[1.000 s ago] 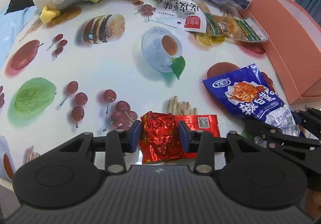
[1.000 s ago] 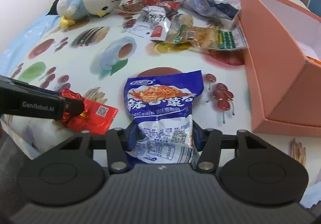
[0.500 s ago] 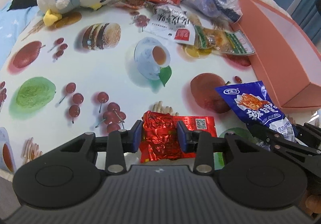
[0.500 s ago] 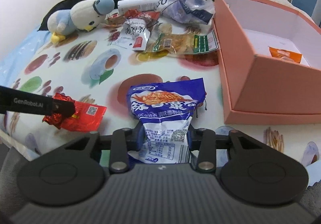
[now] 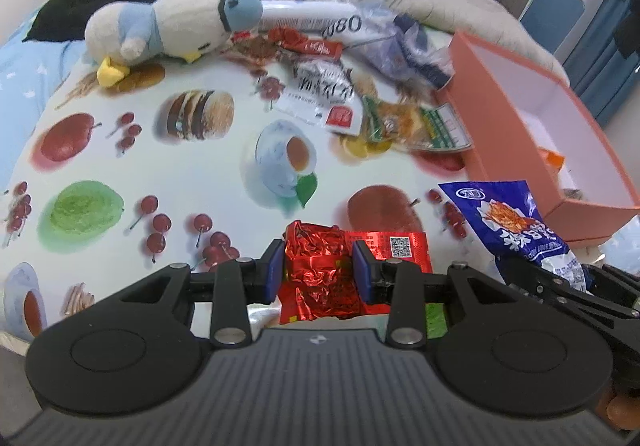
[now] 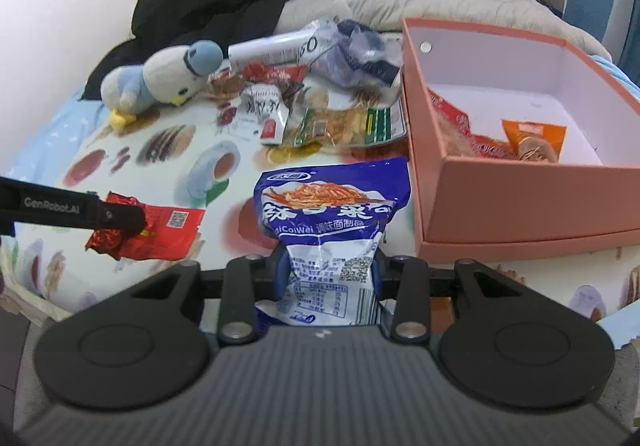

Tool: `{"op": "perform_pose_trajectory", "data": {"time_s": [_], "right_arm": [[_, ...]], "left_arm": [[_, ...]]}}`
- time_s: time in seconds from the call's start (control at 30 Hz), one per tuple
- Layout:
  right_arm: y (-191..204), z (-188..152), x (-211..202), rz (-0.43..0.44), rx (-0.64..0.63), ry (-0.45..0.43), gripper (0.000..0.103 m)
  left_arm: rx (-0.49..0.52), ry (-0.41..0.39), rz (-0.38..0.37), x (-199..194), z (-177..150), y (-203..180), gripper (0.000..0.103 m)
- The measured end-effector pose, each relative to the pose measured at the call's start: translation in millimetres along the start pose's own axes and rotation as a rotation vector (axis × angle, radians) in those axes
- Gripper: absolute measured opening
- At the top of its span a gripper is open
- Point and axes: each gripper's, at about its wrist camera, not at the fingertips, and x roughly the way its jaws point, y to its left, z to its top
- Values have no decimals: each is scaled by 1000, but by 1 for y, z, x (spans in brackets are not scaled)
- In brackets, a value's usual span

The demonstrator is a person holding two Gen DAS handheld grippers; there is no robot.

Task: Organize snacks
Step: 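Lift both held packets and carry them toward the pink box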

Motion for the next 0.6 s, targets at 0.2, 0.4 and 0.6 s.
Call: {"op": "perform_pose_trajectory", "data": {"time_s": [0.2,0.4,0.6], "right_arm": [[-5,6,-29,-8,25,-49,41],[-10,10,-51,-17,50,-84,41],[-22,6,-79,-46,100,-108,41]], "left_arm": [[14,-45,-32,-20,5,-12,42],[35,-76,-55,-36,9,-24,42],[67,-96,-89,-47,6,-43,42]]}}
